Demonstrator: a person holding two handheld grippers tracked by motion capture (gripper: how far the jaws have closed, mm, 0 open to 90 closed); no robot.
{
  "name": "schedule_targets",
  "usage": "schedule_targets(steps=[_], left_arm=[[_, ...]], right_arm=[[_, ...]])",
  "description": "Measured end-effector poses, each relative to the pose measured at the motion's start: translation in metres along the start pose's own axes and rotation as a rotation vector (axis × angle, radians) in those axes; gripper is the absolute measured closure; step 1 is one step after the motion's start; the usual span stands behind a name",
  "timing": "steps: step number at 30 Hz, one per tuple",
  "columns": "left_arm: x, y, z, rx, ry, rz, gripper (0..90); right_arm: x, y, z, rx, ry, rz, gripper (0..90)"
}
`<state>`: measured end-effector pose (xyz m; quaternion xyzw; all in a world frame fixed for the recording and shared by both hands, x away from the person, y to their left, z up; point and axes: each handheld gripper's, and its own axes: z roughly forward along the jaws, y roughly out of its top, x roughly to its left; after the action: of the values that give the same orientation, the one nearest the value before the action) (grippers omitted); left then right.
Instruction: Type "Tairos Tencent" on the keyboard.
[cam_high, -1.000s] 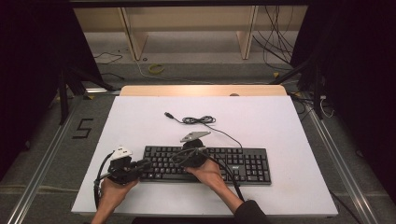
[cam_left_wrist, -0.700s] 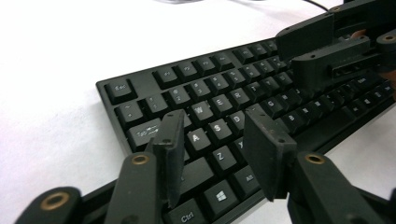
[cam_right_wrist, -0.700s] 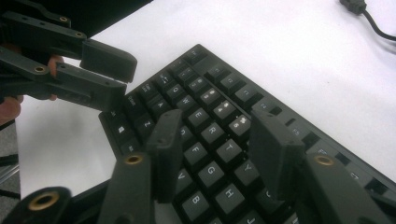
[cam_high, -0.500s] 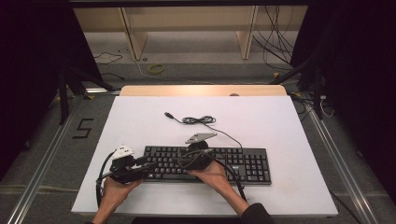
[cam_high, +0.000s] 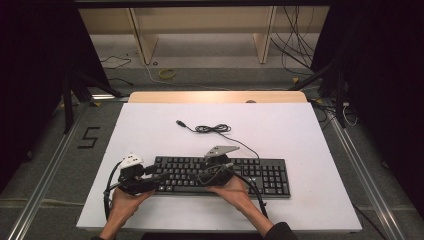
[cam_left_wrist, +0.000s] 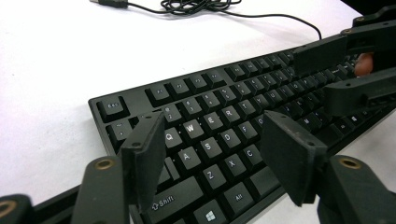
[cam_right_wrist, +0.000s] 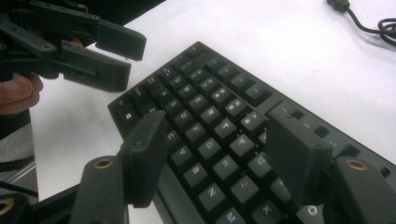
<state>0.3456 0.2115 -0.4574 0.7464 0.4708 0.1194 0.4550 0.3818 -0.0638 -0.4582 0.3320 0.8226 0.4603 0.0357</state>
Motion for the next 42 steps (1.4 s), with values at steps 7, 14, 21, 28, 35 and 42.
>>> schedule_targets(steps=[7, 14, 21, 28, 35, 42], left_arm=[[-0.001, 0.001, 0.005, 0.014, -0.002, 0.012, 54.4], [0.001, 0.001, 0.009, 0.026, 0.003, 0.008, 62.2], [-0.003, 0.003, 0.015, 0.042, -0.006, 0.043, 73.0], [-0.007, 0.008, 0.025, 0.058, -0.009, 0.061, 88.7], [-0.008, 0.011, 0.036, 0.078, -0.015, 0.053, 88.9], [-0.007, 0.015, 0.045, 0.098, -0.009, 0.053, 88.9]], right_arm=[[-0.003, -0.009, -0.011, -0.006, -0.007, 0.01, 36.3], [-0.005, -0.014, -0.018, -0.016, -0.01, 0.009, 36.2], [-0.005, -0.018, -0.024, -0.016, -0.014, 0.005, 35.9], [-0.007, -0.024, -0.034, -0.031, -0.023, 0.004, 35.5], [-0.007, -0.029, -0.041, -0.039, -0.03, 0.005, 35.5], [-0.005, -0.035, -0.047, -0.045, -0.023, -0.001, 35.4]])
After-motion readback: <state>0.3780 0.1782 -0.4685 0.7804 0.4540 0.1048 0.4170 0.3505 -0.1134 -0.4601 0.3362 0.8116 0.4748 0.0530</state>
